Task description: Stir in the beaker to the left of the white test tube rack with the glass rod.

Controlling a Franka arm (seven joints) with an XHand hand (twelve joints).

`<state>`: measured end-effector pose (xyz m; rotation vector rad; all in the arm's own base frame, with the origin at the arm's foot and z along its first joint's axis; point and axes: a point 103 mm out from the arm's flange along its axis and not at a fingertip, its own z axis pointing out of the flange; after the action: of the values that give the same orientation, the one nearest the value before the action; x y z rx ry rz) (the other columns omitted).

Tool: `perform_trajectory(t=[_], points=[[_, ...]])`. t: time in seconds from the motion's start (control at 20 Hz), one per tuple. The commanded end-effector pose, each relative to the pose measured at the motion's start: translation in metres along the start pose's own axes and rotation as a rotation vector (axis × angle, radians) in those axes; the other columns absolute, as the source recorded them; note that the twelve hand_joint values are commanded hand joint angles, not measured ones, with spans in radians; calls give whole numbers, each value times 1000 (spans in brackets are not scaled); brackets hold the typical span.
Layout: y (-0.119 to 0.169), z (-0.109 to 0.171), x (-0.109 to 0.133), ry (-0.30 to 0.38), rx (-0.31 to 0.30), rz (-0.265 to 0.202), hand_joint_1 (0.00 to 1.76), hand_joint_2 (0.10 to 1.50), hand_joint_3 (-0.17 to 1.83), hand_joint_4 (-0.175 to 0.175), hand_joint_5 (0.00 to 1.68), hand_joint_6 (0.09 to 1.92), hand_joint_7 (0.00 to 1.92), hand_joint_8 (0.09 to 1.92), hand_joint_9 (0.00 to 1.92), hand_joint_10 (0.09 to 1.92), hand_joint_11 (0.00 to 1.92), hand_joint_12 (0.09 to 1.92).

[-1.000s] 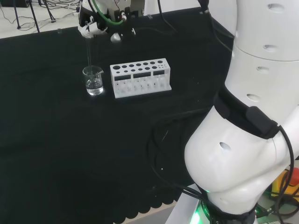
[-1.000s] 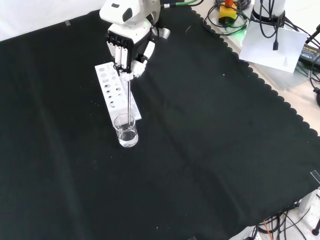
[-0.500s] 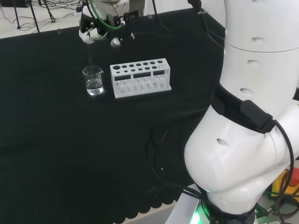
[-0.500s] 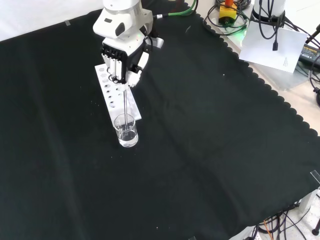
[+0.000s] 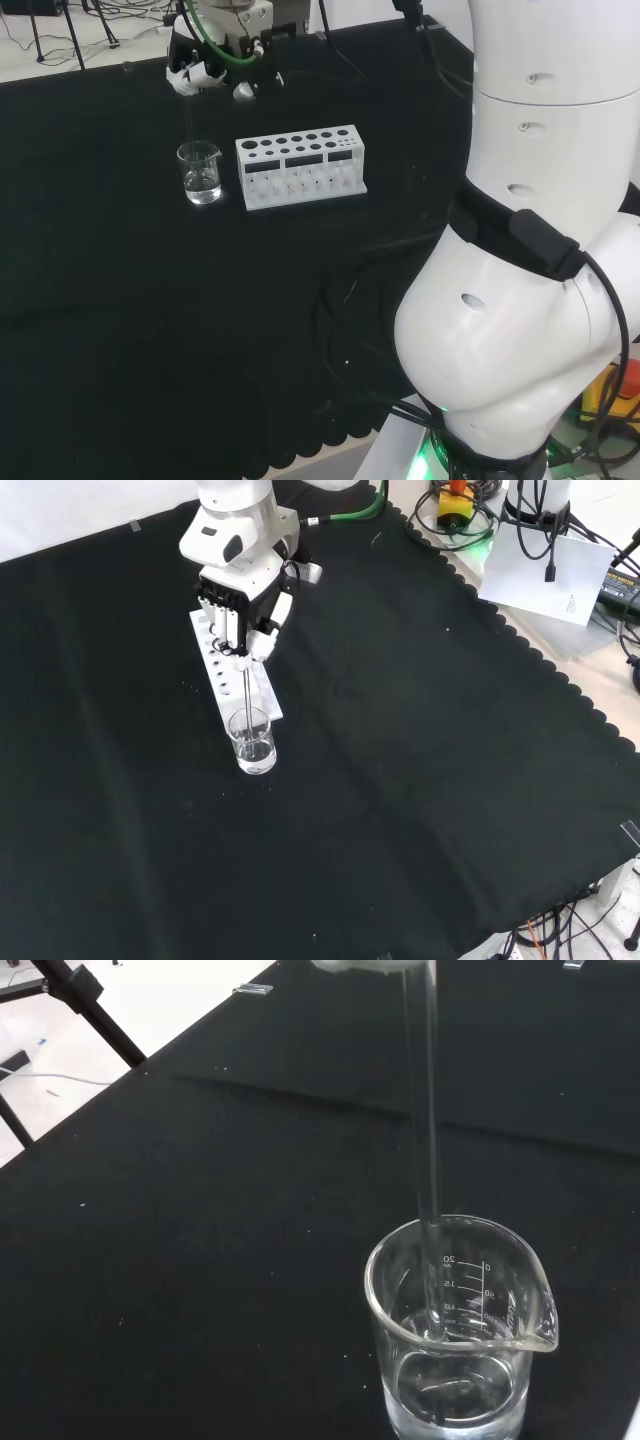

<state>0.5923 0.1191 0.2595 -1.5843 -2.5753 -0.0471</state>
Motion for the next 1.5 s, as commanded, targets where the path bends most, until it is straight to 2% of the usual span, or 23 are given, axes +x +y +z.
perform_trajectory(t=[0.05, 0.4, 0.7, 1.0, 1.2, 1.35, 1.5], points=[[10, 6, -5, 8, -7, 1, 1313, 1100, -175, -175, 1312, 174, 1197, 974, 1627, 713, 1644, 621], [1, 4, -29, -7, 7, 45, 1313, 1100, -175, -175, 1312, 172, 1197, 973, 1628, 713, 1643, 622], [-13, -1, -24, -21, 15, 65, 1314, 1100, -175, -175, 1313, 171, 1199, 971, 1628, 712, 1643, 623], [-15, -6, 7, -15, 15, 33, 1313, 1100, -175, -175, 1314, 169, 1199, 970, 1628, 712, 1643, 624], [-9, -2, 17, -14, 25, 21, 1314, 1100, -175, -175, 1314, 168, 1199, 970, 1629, 711, 1643, 624], [-1, -1, 13, -19, 23, 22, 1313, 1100, -175, -175, 1315, 168, 1199, 970, 1629, 711, 1642, 625], [2, 6, -8, -19, 17, 33, 1314, 1099, -175, -175, 1315, 167, 1200, 969, 1629, 711, 1642, 625]])
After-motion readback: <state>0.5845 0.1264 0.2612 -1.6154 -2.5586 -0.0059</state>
